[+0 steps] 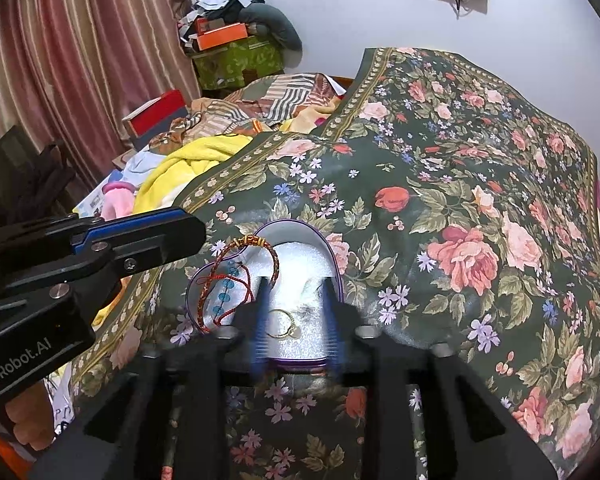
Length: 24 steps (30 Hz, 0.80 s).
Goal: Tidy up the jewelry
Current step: 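Lower and release the tassel keychain with the left tool while the right tool drops the charm into the tin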
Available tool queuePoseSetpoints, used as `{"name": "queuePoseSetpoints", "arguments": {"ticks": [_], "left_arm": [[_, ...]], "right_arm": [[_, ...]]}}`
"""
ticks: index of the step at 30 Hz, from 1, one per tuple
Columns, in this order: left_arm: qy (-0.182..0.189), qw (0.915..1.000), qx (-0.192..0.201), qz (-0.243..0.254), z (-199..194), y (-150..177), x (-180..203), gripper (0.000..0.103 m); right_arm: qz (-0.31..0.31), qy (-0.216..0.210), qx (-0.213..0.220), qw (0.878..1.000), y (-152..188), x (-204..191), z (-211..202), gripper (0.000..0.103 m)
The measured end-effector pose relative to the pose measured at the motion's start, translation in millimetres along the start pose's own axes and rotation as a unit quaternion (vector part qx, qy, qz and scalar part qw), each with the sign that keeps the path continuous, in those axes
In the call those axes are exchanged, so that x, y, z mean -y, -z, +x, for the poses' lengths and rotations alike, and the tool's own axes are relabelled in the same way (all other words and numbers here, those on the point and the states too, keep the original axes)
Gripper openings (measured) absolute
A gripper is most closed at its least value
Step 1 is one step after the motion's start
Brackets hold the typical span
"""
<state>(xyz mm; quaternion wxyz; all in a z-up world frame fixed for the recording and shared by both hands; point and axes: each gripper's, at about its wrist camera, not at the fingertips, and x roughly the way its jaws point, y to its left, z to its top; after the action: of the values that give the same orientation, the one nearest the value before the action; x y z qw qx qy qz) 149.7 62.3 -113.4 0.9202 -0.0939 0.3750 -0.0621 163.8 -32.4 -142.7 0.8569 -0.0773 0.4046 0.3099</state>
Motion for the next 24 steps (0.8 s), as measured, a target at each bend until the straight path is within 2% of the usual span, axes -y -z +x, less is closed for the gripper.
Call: {"name": "queuePoseSetpoints", "arguments": {"ticks": [2, 8, 9, 11, 13, 24], "left_arm": [[-0.004, 1.0, 0.002, 0.002, -4, 0, 0, 0.008], [-0.014, 0.9998, 0.012, 0.007, -19, -3, 5, 0.009], [-0.016, 0.9997, 0.015, 0.008, -23, -4, 6, 0.011], [-0.021, 0.9995, 0.021, 0.012, -29, -5, 10, 0.026], [-0.026, 0.999, 0.031, 0.018, -37, -5, 16, 0.031], [-0.031, 0.998, 0.036, 0.042, -53, 3, 49, 0.044]], "right_arm": [[-0.001, 0.004, 0.009, 1.0, 0, 0, -5, 0.038], [-0.003, 0.015, 0.025, 1.0, -2, 0, -23, 0.038], [-0.002, 0.017, 0.028, 0.999, -2, 2, -28, 0.038], [0.0, 0.023, 0.032, 0.999, -1, 5, -35, 0.038], [0.003, 0.028, 0.039, 0.999, 1, 8, -45, 0.038], [0.029, 0.073, 0.066, 0.995, 23, 41, -100, 0.038]]}}
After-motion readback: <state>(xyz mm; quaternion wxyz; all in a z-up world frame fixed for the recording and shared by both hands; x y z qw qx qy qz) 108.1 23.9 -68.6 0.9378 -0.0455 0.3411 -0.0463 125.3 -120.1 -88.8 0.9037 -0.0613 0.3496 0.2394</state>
